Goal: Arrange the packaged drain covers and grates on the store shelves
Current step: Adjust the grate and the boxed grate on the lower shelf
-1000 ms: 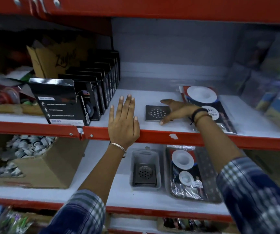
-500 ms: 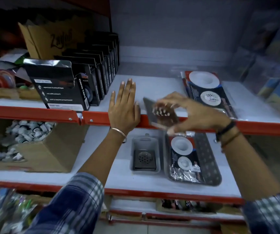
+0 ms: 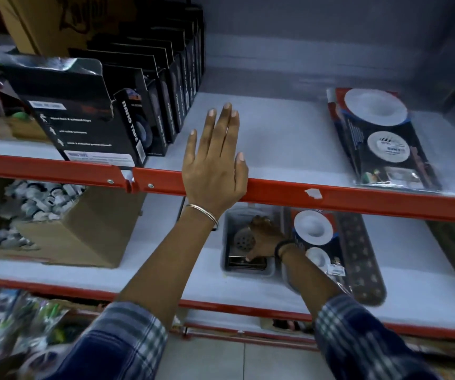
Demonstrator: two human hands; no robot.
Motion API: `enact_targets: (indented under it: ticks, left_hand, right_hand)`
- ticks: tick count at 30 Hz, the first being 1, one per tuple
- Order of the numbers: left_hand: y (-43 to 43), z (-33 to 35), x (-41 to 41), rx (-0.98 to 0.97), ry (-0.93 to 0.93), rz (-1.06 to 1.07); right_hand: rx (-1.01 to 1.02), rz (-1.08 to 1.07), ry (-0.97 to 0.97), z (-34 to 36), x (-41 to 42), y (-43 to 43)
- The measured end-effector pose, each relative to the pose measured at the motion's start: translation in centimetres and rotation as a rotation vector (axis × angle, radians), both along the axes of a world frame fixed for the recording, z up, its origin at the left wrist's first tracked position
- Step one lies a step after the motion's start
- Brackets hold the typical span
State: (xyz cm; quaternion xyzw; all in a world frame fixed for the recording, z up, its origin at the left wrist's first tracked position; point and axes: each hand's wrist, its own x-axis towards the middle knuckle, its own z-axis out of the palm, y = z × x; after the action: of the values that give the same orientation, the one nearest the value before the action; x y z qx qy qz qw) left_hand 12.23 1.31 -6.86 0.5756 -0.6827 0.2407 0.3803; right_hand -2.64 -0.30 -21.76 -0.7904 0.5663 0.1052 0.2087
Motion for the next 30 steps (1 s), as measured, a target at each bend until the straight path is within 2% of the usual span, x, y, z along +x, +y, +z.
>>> enact_targets:
  ticks: [4,9,12,17,23,27,30]
  left_hand:
    - [0.0,-0.1,0.0,-0.022,0.002,-0.006]
    - [0.0,-0.1,-0.1,-0.043,-0.004,0.002]
    - [0.1,-0.1,-0.1,-0.018,0.002,-0.001]
    - [1.0,0.8,-0.3,0.076,0.055,-0.086]
    - [3.8,2.6,-2.9,0.174,0.418,-0.412]
    - [4.7,4.9,-8.3,0.163,0.46,-0.483]
    - [3.8,6.3,-13.1,0.256,0.426,-0.462]
  right_hand:
    - [-0.046,0.0,0.099,-2.6,1.0,-1.0]
    - [-0.068,-0.094,0.037,-2.3,0.5,-0.2]
    - [-0.13,-0.161,-0.181,1.2,-0.4,2.0]
    - [-0.081,-0.265,-0.56,10.1,-3.8,8.5]
    - [-0.246,-0.254,-0.685,19.1,-9.3,13.4]
    - [-0.401,-0.331,-0.716,22.5,-13.8,12.5]
    - [-0.544,-0.479,-0.681,23.7,-17.2,10.0]
